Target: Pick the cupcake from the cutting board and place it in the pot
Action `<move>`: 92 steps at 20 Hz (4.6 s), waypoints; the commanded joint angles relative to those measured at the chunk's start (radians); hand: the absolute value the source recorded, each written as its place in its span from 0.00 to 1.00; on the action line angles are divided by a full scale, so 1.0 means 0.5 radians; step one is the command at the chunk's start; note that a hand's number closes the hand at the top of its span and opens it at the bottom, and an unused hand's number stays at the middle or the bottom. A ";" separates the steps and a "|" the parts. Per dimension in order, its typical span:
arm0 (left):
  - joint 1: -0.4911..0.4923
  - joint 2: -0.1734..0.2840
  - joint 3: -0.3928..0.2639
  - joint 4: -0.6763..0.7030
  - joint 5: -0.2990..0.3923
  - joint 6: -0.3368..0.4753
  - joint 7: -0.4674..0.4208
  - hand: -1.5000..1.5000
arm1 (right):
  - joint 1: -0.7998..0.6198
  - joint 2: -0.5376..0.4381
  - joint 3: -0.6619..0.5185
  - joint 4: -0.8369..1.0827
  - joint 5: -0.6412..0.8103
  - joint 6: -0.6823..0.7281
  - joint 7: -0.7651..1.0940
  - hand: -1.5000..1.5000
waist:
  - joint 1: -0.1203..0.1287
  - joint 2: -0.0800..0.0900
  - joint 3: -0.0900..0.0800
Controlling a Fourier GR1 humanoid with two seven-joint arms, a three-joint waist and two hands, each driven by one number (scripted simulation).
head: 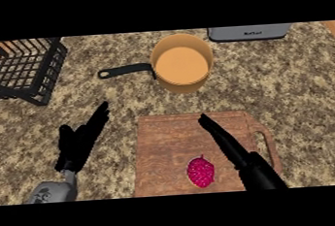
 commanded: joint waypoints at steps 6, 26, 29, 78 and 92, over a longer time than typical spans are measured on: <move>0.023 -0.036 -0.015 -0.034 -0.049 0.007 0.054 0.50 | -0.100 -0.069 -0.011 0.427 -0.227 0.433 0.051 0.00 | -0.002 0.003 0.002; -0.009 -0.084 0.150 0.055 -0.092 -0.125 -0.020 0.50 | 0.217 0.089 -0.454 1.022 -0.446 0.567 -1.133 0.00 | -0.011 0.006 0.002; 0.023 -0.102 0.150 0.093 -0.133 -0.117 -0.066 0.50 | 0.362 0.148 -0.384 0.832 -0.483 0.574 -1.067 0.00 | -0.018 0.002 0.001; 0.062 -0.107 0.232 -0.061 -0.165 -0.222 0.062 0.50 | 0.823 0.548 -0.288 0.930 0.923 -1.833 -0.861 1.00 | -0.011 0.008 -0.012; 0.098 -0.160 0.155 -0.123 -0.223 -0.191 0.067 0.50 | 0.044 0.548 -0.497 0.350 2.056 -0.453 0.518 1.00 | 0.048 0.001 -0.013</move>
